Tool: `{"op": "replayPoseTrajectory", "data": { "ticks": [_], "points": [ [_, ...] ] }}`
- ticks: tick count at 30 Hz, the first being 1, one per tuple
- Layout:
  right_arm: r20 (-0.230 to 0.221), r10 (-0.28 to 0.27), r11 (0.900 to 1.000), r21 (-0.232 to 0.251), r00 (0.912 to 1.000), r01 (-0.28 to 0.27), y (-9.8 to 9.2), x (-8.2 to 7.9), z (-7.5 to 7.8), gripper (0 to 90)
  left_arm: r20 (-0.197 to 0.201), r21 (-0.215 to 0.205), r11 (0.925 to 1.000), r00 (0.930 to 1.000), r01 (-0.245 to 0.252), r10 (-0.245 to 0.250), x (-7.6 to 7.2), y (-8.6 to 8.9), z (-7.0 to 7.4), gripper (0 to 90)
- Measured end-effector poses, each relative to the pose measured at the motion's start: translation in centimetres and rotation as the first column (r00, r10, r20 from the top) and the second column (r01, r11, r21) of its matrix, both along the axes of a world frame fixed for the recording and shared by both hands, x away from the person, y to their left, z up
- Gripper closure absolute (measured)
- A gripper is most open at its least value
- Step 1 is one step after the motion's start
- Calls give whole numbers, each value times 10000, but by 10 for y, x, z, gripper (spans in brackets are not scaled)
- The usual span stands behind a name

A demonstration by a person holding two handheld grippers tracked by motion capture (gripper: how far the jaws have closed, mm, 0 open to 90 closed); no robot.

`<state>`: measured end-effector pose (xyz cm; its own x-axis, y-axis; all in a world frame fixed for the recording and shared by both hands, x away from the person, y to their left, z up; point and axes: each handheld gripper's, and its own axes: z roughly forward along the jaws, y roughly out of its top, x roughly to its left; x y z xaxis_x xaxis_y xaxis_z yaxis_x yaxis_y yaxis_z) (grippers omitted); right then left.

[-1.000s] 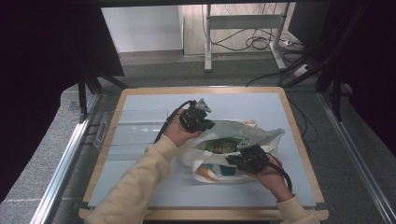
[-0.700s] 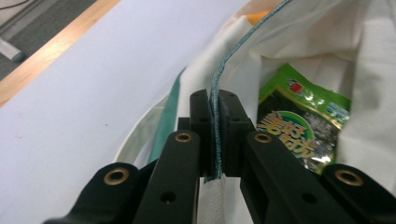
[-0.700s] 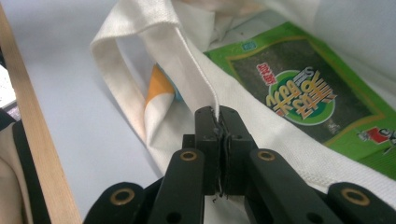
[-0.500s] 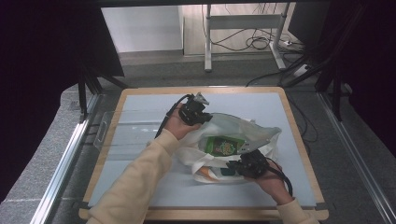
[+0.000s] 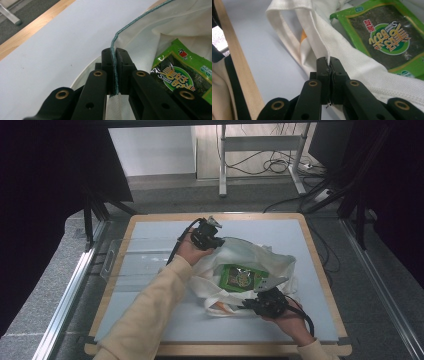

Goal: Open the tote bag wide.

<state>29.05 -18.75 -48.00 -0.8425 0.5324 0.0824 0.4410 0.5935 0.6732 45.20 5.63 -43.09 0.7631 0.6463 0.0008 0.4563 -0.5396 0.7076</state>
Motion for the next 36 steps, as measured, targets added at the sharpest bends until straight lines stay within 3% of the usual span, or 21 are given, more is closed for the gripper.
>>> {"op": "replayPoseTrajectory", "data": {
  "ticks": [9, 19, 24, 30, 36],
  "points": [
    [28, 53, 9999, -162, 10000, -53, 1, -13, -4, 869, -74, -7, 9998, 9997, -217, 217, 7, 3, -5, 866],
    [-87, 238, 9990, -388, 9997, -241, 2, -16, -12, 874, -366, -52, 9982, 9975, -604, 602, 22, 3, -20, 865],
    [-169, 374, 9983, -438, 9992, -381, 2, -15, -14, 874, -475, -161, 9977, 9967, -666, 657, 28, 5, -17, 865],
    [-241, 402, 9983, -407, 9989, -412, 2, -15, -16, 875, -414, 8, 9982, 9973, -604, 603, 29, 2, -17, 864],
    [-157, 379, 9988, -312, 9992, -383, 0, -13, -13, 871, -279, -140, 9993, 9990, -359, 355, 18, 3, -12, 856]
  ]
}}
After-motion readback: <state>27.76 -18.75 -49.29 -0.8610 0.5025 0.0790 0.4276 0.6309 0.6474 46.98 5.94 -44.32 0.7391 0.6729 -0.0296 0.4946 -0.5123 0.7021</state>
